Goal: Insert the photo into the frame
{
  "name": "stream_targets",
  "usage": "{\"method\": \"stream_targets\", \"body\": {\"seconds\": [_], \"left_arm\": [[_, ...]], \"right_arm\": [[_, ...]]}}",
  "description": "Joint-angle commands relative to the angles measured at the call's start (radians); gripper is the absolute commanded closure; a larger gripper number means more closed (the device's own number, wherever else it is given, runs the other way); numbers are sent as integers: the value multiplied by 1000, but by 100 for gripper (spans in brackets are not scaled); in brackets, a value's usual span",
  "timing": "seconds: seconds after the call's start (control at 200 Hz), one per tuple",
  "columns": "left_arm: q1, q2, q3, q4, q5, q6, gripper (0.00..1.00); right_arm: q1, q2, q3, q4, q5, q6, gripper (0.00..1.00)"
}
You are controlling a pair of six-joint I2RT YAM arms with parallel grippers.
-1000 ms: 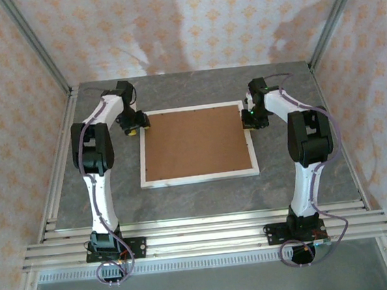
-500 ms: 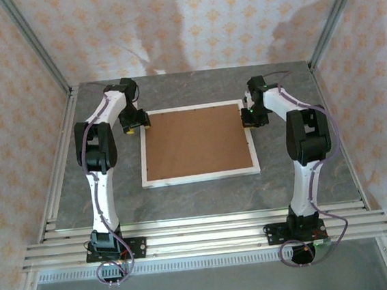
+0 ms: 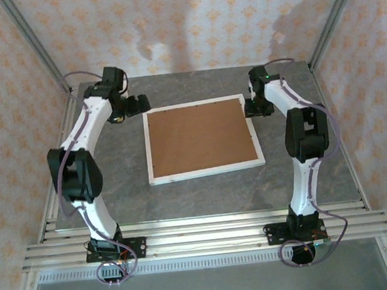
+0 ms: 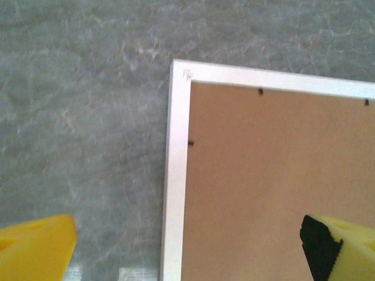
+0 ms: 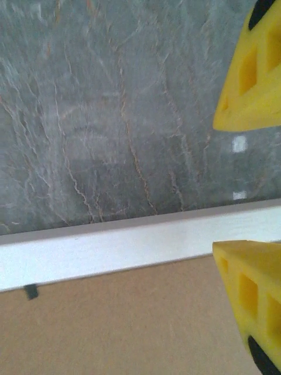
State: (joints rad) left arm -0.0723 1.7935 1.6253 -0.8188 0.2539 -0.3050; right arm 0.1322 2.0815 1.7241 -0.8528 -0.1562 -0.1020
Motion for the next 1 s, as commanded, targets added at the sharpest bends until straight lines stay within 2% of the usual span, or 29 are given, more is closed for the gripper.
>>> {"method": "stream_targets", "body": {"seconds": [0.0, 0.075, 0.195, 0.34, 0.445, 0.676, 0.786, 0.831, 0.991], "left_arm": [[3, -105, -169, 172, 6, -71, 0], [3, -186, -284, 244, -30, -86, 0], [3, -285, -381, 263, -85, -82, 0], [3, -383, -512, 323, -78, -116, 0], [5, -454, -633, 386, -66, -155, 0], [32, -518, -826, 462, 25, -256, 0], [72, -544, -907, 517, 69, -283, 0], [84, -556, -935, 542, 78, -288, 0], [128, -558, -991, 628, 104, -317, 0]], "right_arm": [[54, -145, -21, -37, 15, -26, 46], [113, -204, -69, -41, 0, -53, 42], [256, -299, -157, -28, 20, -90, 36], [420, -379, -274, 69, -42, -106, 31], [545, -397, -346, 165, -31, -127, 30], [719, -314, -360, 255, -54, -162, 24], [799, -240, -309, 266, -14, -199, 13], [831, -203, -282, 259, 11, -225, 0], [900, -82, -174, 194, 52, -309, 1]]}}
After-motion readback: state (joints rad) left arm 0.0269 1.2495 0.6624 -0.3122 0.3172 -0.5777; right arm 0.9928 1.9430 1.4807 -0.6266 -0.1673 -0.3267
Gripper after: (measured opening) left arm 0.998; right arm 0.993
